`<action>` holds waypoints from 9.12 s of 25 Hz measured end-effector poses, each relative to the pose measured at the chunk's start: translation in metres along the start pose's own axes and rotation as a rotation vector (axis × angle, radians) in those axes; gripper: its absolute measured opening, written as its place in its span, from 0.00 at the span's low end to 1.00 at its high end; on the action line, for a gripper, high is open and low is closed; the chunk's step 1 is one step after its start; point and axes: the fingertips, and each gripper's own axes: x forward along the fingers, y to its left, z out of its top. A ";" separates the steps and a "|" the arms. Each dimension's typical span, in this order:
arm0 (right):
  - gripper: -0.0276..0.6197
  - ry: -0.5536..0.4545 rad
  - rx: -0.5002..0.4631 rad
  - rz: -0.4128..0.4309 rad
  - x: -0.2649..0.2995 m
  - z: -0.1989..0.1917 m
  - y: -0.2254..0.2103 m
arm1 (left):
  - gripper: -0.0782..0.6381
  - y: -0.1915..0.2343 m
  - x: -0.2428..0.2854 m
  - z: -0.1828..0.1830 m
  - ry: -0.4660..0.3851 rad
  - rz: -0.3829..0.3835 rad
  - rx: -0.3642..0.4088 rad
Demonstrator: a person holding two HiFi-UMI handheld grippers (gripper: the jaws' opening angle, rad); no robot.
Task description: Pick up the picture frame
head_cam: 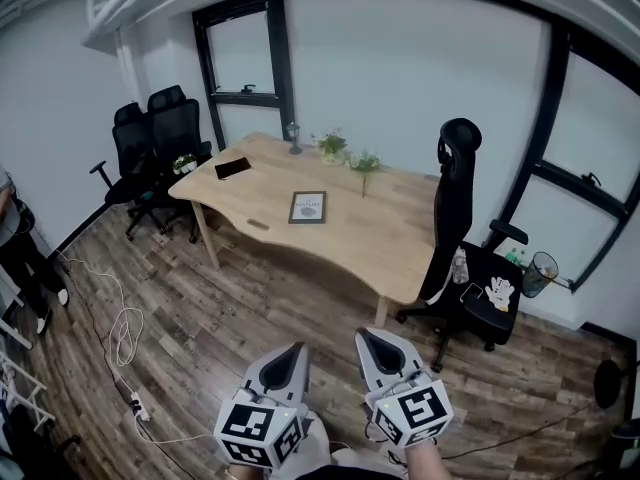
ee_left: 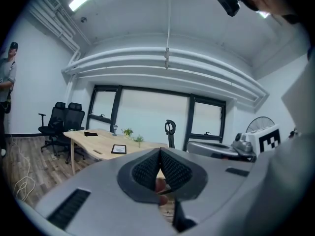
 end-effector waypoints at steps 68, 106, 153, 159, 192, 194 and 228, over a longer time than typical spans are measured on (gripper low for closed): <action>0.27 0.162 0.029 -0.023 0.226 -0.032 -0.026 | 0.31 0.187 0.137 0.034 0.037 -0.148 -0.067; 0.27 0.211 0.045 -0.012 0.372 -0.055 -0.150 | 0.31 0.254 0.314 0.050 0.101 -0.109 -0.082; 0.27 0.277 0.043 0.021 0.526 -0.085 -0.266 | 0.31 0.335 0.484 0.059 0.151 -0.036 -0.124; 0.27 0.304 0.048 0.005 0.546 -0.099 -0.282 | 0.31 0.347 0.509 0.055 0.165 -0.054 -0.131; 0.27 0.535 0.071 -0.051 0.630 -0.190 -0.325 | 0.31 0.430 0.593 -0.002 0.330 -0.090 -0.222; 0.27 0.548 0.075 -0.054 0.633 -0.195 -0.327 | 0.31 0.434 0.597 -0.006 0.339 -0.088 -0.232; 0.27 0.760 0.146 -0.170 0.664 -0.299 -0.365 | 0.31 0.482 0.656 -0.113 0.578 -0.085 -0.339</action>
